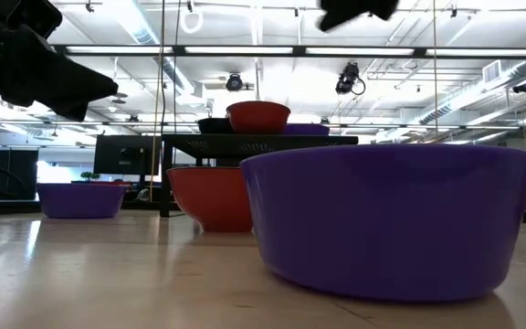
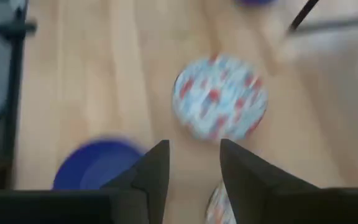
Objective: Pick & Place Mini bowls
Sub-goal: Stack the bottom black bowl on the black bowl on the shelf
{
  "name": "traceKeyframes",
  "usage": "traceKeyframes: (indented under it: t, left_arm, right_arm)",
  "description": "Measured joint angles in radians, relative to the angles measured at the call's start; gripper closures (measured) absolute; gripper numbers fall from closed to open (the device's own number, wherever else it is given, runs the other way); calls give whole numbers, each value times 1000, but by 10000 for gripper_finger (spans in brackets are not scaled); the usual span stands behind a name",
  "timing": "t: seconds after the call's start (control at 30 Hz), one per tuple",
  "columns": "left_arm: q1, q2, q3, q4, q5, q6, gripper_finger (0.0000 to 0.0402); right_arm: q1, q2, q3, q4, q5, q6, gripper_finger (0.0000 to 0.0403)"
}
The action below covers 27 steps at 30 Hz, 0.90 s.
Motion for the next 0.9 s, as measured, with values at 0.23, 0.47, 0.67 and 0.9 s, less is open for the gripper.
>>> traceKeyframes:
  t: [0.23, 0.47, 0.67, 0.9]
  left_arm:
    - [0, 0, 0, -17, 0, 0, 346]
    - [0, 0, 0, -17, 0, 0, 346]
    - [0, 0, 0, -17, 0, 0, 346]
    - [0, 0, 0, -16, 0, -3, 346]
  right_arm:
    - [1, 1, -126, -58, -127, 2, 270]
    - [2, 2, -306, 157, -136, -46, 280]
    - [3, 2, -372, 205, -80, -51, 288]
    - [2, 2, -389, 234, -80, -58, 298]
